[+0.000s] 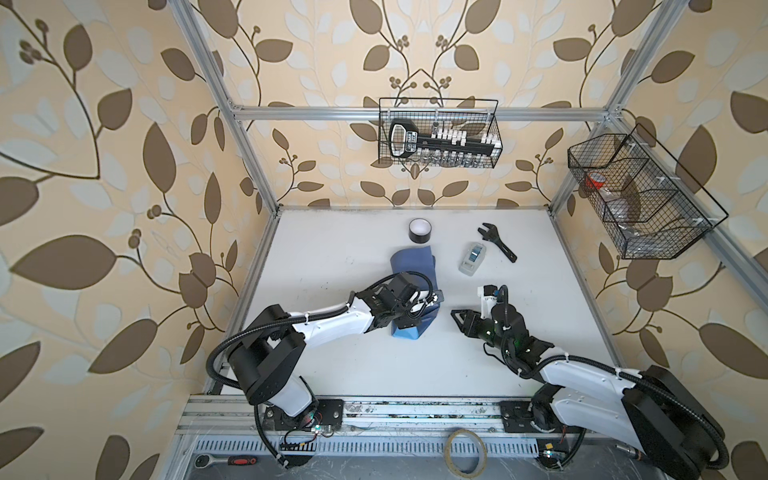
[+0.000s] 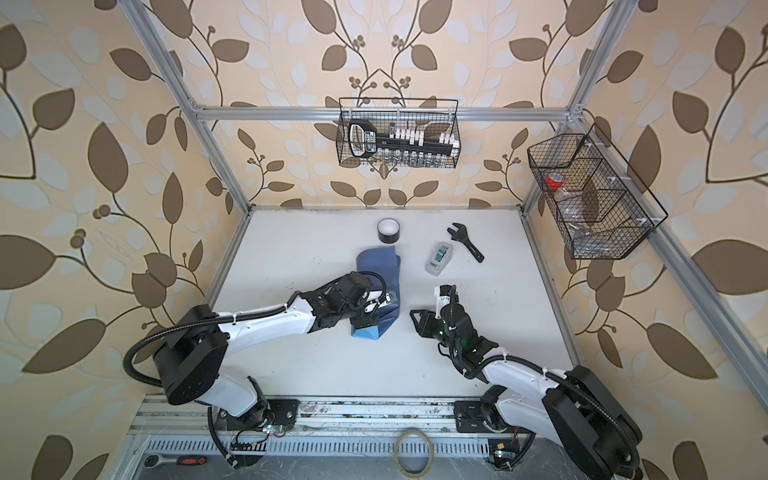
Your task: Wrap the gift box in paper
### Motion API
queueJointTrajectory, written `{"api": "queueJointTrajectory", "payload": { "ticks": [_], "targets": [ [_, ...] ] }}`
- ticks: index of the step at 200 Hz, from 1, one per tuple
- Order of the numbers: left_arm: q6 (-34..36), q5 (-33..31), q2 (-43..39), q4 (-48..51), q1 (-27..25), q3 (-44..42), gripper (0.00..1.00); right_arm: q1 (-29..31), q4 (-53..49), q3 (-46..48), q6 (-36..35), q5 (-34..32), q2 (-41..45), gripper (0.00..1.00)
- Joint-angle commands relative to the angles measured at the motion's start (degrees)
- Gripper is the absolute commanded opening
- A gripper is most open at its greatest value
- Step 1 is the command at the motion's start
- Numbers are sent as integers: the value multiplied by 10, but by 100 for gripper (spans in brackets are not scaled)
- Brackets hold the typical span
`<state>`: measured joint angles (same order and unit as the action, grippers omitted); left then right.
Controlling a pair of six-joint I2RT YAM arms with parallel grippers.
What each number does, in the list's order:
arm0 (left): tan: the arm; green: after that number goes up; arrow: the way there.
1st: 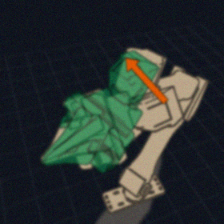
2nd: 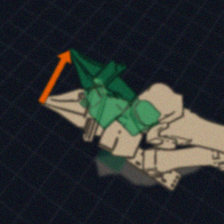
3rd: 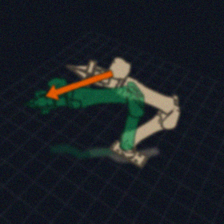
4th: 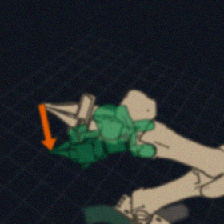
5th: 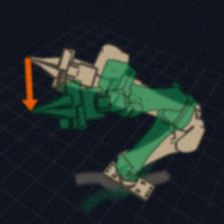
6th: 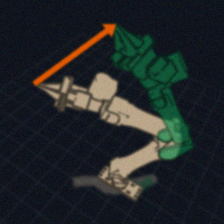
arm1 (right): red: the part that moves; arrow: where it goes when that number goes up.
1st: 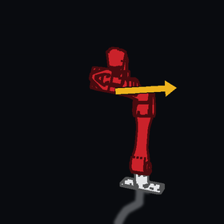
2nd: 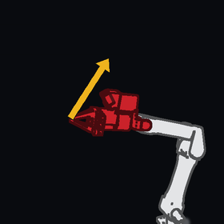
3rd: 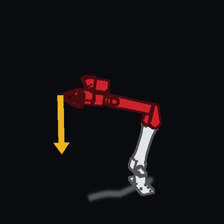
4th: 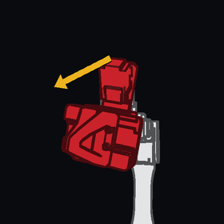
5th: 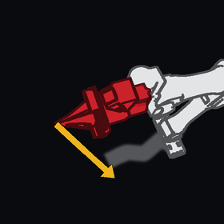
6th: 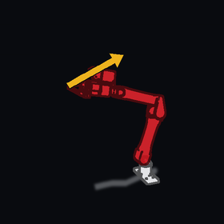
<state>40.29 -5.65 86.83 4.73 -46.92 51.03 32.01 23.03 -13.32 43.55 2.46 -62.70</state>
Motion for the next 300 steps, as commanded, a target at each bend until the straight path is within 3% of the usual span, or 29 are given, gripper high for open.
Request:
{"api": "queueJointTrajectory", "payload": {
  "ticks": [1,19,51,76,93,113,153,173,253,300],
  "targets": [
    [-66,41,-74,-24,-5,7,92,-13,-81,-46,-49,-9,11,49],
    [-154,34,-124,-56,-5,-14,92,-17,-85,-82,-59,4,-14,59],
    [-396,-42,-213,-53,8,-63,94,-18,-73,-164,-66,30,-107,69],
    [-585,-63,-250,49,62,-90,87,-19,-70,-228,-68,40,-191,71],
    [-659,-12,-262,82,119,-122,79,-22,-66,-262,-67,56,-241,71],
    [-683,39,-263,76,154,-161,64,-23,-62,-288,-66,71,-283,70],
    [-692,105,-230,33,154,-209,36,-25,-62,-292,-65,84,-309,64],
    [-690,124,-209,17,154,-216,28,-25,-58,-280,-61,87,-304,61],
    [-696,194,-106,-97,147,-226,11,-11,-23,-240,-30,87,-287,56],
    [-716,197,-81,-150,123,-244,6,-10,-19,-242,-29,87,-295,55]
  ]
}}
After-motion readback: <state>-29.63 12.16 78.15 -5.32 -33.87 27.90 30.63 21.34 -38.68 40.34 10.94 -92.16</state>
